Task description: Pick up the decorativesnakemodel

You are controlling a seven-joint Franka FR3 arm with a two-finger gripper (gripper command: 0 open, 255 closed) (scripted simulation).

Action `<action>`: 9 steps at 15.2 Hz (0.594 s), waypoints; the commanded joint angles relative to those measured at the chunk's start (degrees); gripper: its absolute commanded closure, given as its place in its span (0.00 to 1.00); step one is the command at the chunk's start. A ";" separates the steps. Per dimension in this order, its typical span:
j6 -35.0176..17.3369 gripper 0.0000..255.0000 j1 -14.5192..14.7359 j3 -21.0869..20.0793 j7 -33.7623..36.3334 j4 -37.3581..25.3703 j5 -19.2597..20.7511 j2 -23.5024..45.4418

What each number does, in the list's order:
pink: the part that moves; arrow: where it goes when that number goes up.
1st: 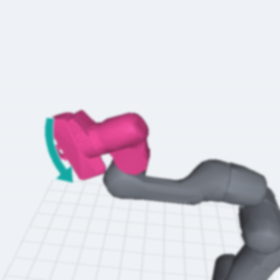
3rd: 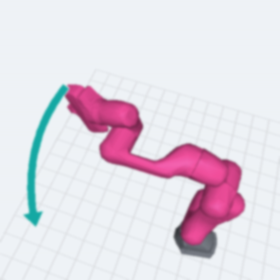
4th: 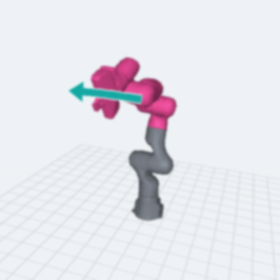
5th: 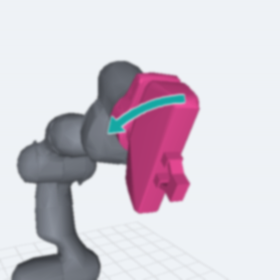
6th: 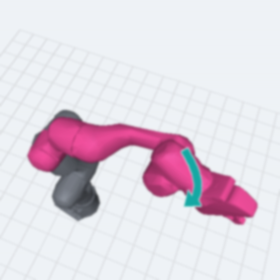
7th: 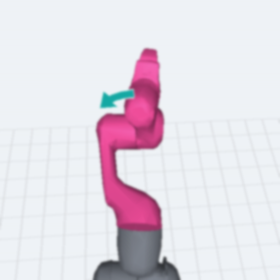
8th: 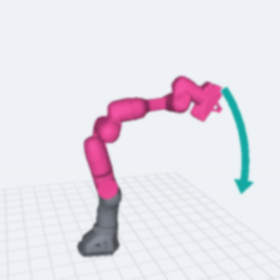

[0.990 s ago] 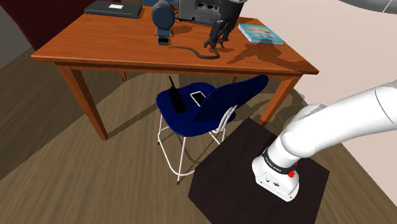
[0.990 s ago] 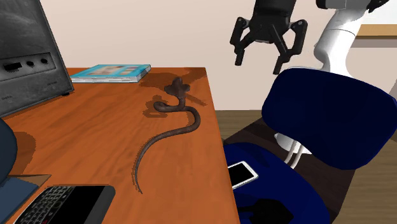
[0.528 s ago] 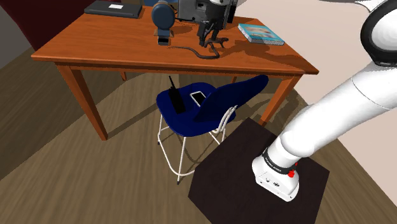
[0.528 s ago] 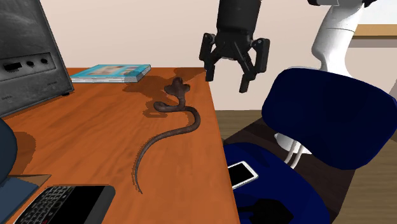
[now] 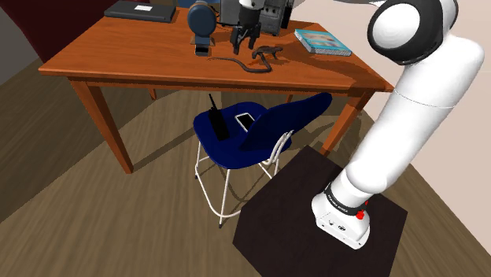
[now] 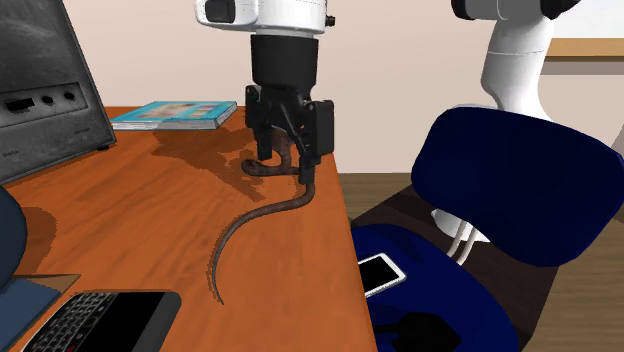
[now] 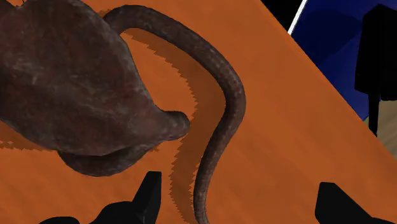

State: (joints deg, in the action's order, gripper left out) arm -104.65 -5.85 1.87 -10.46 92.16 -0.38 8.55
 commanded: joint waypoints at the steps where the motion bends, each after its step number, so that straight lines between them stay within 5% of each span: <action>1: 1.09 0.00 -0.41 0.28 -0.05 -5.19 -0.44 4.84; 3: 2.76 0.00 -0.93 0.52 -0.16 -11.57 -0.92 10.28; 9: -1.88 0.00 -0.90 0.50 -0.21 -6.88 -0.93 10.23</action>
State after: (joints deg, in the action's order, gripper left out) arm -105.81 -6.79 2.38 -10.72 84.93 -1.30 18.44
